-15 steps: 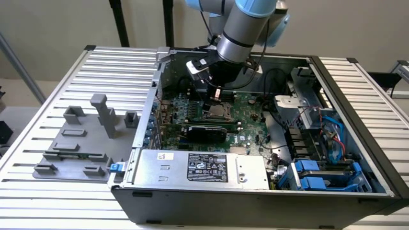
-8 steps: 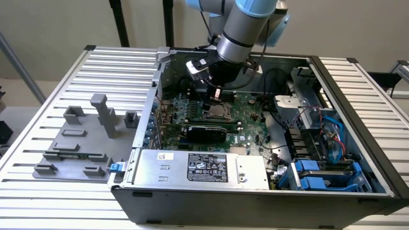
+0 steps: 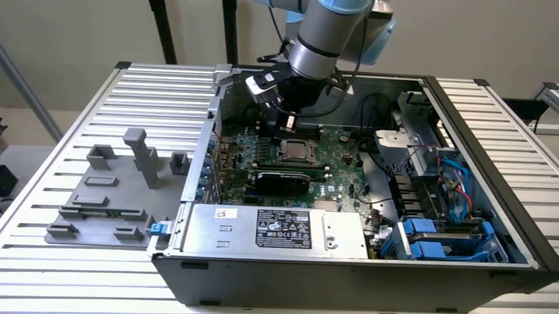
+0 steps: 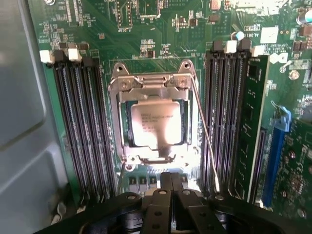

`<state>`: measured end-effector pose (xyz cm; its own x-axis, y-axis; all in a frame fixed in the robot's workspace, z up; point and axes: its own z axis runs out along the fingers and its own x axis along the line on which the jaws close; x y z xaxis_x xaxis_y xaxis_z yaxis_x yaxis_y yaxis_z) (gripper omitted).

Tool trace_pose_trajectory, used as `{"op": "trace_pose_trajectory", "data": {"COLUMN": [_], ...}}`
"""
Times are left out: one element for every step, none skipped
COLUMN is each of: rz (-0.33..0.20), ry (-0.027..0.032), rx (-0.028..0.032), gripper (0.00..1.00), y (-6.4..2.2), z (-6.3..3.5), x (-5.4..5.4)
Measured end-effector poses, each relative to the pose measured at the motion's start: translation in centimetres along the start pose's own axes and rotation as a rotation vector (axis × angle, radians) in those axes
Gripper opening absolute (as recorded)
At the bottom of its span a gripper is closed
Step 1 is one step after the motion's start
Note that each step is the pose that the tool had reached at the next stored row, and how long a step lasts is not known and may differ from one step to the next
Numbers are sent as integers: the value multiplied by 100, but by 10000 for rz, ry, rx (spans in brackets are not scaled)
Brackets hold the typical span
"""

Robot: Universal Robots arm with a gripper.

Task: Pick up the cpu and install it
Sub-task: 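Install the first cpu locking lever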

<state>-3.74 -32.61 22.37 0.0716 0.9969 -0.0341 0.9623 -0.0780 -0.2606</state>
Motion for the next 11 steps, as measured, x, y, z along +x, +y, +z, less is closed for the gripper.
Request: {"op": "trace_pose_trajectory", "data": {"rz": [-3,-6,-7,-8,-10,-13,-13,-9,1,17,46], "ry": [20,35,47,60,76,94,109,120,127,132,141], "rx": [1,3,4,6,6,7,9,10,10,11,11], "gripper": [11,11,11,11,11,11,11,11,11,11,11], "y": [-27,-53,-80,-109,-137,-169,-197,-224,-247,-267,-287], "z": [-20,-35,-49,-62,-74,-87,-98,-105,-106,-104,-100], "x": [-8,-14,-20,-25,-29,-33,-37,-39,-41,-42,-44]}}
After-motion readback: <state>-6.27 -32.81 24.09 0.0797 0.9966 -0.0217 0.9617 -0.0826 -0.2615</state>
